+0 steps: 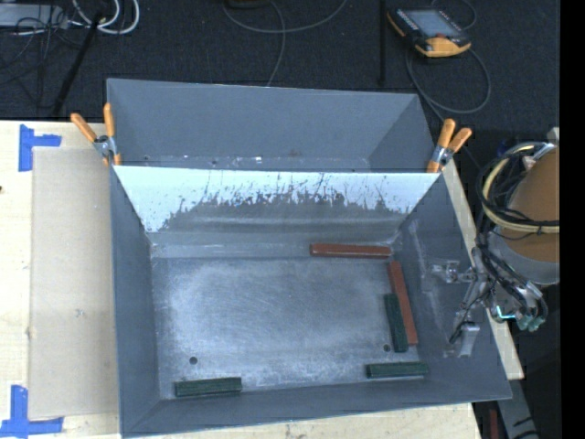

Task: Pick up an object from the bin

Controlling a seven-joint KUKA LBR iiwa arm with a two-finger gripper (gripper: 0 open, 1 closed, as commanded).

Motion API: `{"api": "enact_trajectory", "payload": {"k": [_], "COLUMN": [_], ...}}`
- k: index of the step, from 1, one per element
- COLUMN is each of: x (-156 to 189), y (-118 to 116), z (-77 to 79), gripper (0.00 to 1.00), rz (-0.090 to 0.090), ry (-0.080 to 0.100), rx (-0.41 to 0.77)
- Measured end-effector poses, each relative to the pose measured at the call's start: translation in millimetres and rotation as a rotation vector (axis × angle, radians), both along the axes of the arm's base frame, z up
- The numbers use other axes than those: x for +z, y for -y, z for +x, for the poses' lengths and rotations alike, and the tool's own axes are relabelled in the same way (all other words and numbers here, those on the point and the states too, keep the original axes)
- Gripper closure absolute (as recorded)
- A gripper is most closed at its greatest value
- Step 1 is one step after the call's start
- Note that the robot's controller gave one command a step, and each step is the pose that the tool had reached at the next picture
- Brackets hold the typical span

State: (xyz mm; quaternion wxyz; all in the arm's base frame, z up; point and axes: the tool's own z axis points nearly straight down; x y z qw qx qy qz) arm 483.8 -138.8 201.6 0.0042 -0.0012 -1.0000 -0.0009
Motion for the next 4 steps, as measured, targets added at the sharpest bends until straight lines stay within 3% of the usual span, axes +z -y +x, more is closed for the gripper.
{"api": "enact_trajectory", "payload": {"k": [1,2,3,4], "x": [-20.8,-77.0,-127.8,-123.5], "y": [-14.7,0.3,-0.6,1.8], "z": [20.7,35.6,72.4,73.6], "gripper": [0.0,0.0,0.0,1.0], "rz": [0.003,0.007,0.016,0.013], "ry": [0.008,0.005,0.014,0.011], "rx": [0.564,1.031,1.565,1.558]}}
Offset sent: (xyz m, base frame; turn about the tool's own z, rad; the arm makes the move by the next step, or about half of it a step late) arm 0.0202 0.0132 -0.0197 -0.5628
